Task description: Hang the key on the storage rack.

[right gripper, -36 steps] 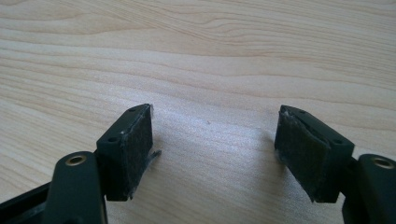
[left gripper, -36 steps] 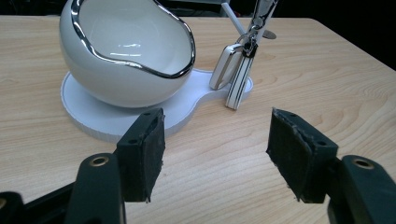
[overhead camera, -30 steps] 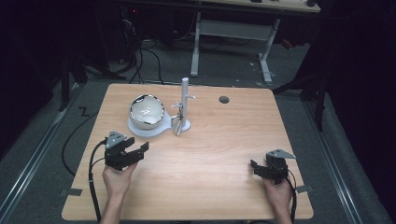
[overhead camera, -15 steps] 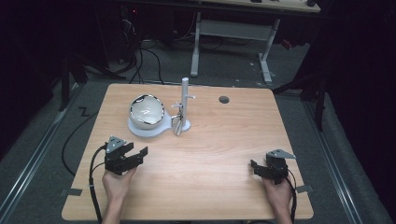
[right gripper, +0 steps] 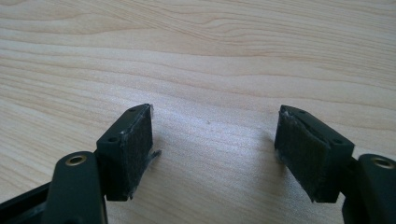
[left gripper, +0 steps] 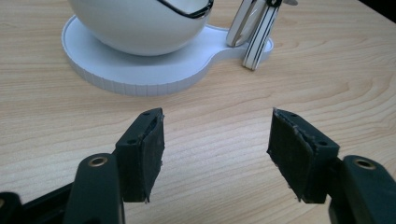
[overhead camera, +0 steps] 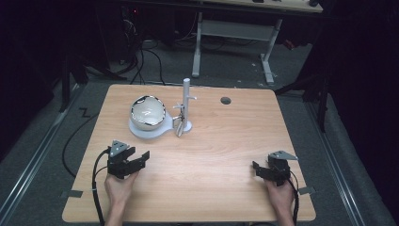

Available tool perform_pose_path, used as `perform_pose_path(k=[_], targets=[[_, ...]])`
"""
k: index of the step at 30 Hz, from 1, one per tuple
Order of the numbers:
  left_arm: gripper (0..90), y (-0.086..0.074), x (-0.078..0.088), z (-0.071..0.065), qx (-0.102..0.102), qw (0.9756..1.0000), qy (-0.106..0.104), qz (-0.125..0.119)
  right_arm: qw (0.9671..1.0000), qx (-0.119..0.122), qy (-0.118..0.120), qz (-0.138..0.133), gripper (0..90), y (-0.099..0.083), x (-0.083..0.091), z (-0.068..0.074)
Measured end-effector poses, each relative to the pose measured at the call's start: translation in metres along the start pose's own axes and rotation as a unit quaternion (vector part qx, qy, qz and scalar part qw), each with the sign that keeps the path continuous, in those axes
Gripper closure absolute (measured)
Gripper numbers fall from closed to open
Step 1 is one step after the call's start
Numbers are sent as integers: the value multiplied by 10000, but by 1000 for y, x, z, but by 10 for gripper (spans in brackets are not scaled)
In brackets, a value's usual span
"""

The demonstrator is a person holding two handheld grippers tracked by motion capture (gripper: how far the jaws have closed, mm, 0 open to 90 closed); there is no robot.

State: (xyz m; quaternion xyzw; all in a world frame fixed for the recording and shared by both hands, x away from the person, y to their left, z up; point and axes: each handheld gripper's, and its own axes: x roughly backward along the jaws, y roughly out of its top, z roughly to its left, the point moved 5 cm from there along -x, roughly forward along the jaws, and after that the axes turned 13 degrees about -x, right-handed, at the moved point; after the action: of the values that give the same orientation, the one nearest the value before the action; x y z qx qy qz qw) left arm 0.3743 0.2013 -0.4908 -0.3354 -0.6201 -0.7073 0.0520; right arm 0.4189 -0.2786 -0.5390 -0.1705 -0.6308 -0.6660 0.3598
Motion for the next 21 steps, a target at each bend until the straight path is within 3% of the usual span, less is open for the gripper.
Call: perform_pose_path(k=[11,21], targets=[[356,-12,-8,2,39,9999,70,137,10000,2,1,0,279,0,0,0],[346,-22,-15,4,-99,9990,252,366,10000,3,1,0,279,0,0,0]])
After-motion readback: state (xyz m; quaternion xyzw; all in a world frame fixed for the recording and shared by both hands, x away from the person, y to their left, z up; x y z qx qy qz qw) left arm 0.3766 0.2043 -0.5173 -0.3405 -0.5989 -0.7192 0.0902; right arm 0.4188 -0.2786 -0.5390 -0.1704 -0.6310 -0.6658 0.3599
